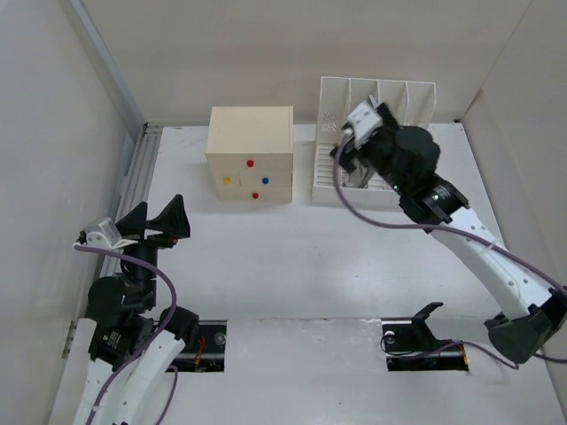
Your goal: Organize the desk
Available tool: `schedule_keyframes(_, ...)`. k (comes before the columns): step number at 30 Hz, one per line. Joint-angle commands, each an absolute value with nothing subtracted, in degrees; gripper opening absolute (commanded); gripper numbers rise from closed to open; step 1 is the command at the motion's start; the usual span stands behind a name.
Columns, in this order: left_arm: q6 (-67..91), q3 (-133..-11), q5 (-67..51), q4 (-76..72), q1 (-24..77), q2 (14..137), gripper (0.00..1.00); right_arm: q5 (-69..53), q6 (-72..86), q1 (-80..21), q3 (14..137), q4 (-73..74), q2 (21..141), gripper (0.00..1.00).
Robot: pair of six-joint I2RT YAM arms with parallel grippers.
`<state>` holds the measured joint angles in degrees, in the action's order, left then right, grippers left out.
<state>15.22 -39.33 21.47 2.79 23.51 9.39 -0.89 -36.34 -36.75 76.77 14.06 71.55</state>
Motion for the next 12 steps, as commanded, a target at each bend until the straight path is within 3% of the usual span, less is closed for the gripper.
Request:
schedule_keyframes(1,14.33,-39.2,19.87,-0.43,23.38,11.59,1.0,19.68,-16.45,-31.66,71.99,-7.47,69.89,1.0)
schedule_keyframes(12,14.33,-40.34,17.23,-0.61,23.38,17.48,1.0,21.18,-12.13,-26.38,57.05,-8.35,53.45,1.0)
